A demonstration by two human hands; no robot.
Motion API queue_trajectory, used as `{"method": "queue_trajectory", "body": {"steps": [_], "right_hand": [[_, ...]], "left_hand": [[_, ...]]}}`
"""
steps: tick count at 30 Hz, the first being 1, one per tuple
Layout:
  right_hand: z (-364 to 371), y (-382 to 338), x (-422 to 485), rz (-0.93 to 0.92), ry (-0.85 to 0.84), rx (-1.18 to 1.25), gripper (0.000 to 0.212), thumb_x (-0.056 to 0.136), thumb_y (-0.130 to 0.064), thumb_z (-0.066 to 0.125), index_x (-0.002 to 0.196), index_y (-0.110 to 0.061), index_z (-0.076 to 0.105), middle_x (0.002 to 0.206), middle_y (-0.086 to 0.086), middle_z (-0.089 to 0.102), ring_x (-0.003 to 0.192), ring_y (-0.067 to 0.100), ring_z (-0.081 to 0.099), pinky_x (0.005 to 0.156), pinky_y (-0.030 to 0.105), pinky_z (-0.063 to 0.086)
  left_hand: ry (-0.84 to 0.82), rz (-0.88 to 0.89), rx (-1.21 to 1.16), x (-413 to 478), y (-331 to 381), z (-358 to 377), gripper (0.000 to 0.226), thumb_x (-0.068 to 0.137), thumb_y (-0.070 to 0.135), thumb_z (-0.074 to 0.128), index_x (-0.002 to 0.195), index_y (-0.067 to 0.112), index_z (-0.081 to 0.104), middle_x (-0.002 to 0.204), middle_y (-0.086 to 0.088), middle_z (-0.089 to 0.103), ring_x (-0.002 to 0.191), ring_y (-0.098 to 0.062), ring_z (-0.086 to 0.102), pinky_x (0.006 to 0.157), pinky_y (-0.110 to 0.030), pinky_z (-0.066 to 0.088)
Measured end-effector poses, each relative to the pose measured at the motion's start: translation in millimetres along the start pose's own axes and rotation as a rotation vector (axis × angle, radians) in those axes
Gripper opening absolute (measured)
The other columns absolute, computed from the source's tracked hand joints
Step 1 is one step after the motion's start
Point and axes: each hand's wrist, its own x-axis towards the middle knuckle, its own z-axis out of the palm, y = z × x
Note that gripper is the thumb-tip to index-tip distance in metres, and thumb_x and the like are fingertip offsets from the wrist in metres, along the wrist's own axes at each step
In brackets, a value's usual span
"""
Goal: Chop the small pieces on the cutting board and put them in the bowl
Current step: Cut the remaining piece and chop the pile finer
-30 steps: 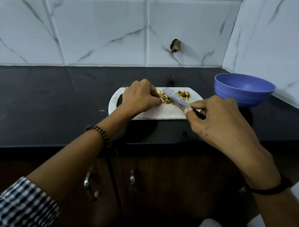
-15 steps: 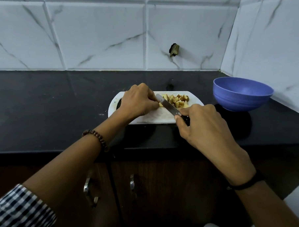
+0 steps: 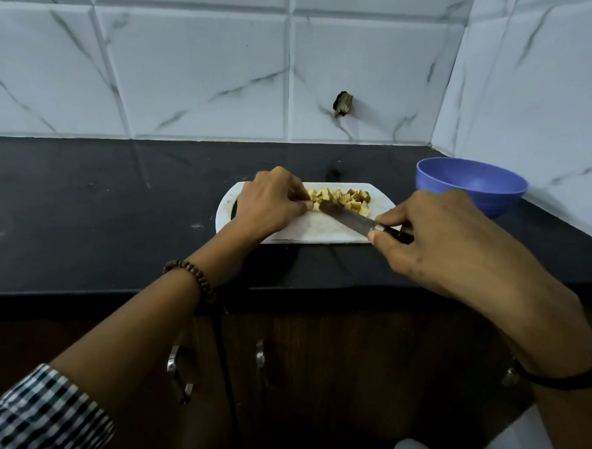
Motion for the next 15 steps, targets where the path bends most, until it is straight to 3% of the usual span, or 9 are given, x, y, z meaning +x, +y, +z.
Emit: {"method": "queue_trajectory", "body": {"steps": [3,7,9,15], "right_hand": [[2,-1,1,0.012,0.092,0.04,0.035,0.096,-0.041,0.054,0.124,-0.025,0.066,0.1,0.004,0.063,0.079,0.013,0.055,0.062,0.028,0.045],[16,-12,3,-0.005,0.182,0.042,0.034,0.095,-0.043,0.053,0.12,-0.025,0.067,0.093,0.004,0.061,0.078,0.017,0.055,0.062,0.031,0.046],[26,-23,4,-0.029,0.171,0.039,0.033,0.096,-0.044,0.052,0.12,-0.026,0.066,0.089,0.002,0.053,0.073,0.017,0.049,0.06,0.029,0.039],[51,-42,17,-0.104,0.043,0.034,0.032,0.099,-0.042,0.051,0.124,-0.027,0.063,0.09,-0.002,0.05,0.073,0.012,0.049,0.058,0.026,0.038]], "left_hand": [[0.032,-0.004,-0.026,0,-3,-8,0.014,0.09,0.02,0.068,0.101,0.025,0.075,0.089,0.01,0.074,0.094,-0.012,0.066,0.091,-0.046,0.052],[0.062,-0.032,-0.047,-2,-14,-23,0.029,0.092,0.004,0.059,0.113,0.019,0.07,0.089,0.011,0.075,0.093,-0.008,0.066,0.089,-0.041,0.055],[0.073,-0.06,-0.065,-4,-21,-27,0.03,0.093,0.003,0.057,0.117,0.016,0.069,0.092,0.009,0.075,0.095,-0.008,0.067,0.088,-0.039,0.056],[0.086,-0.099,-0.079,-8,-33,-27,0.026,0.092,0.011,0.06,0.115,0.017,0.07,0.095,0.005,0.073,0.088,-0.012,0.067,0.078,-0.043,0.059]]}}
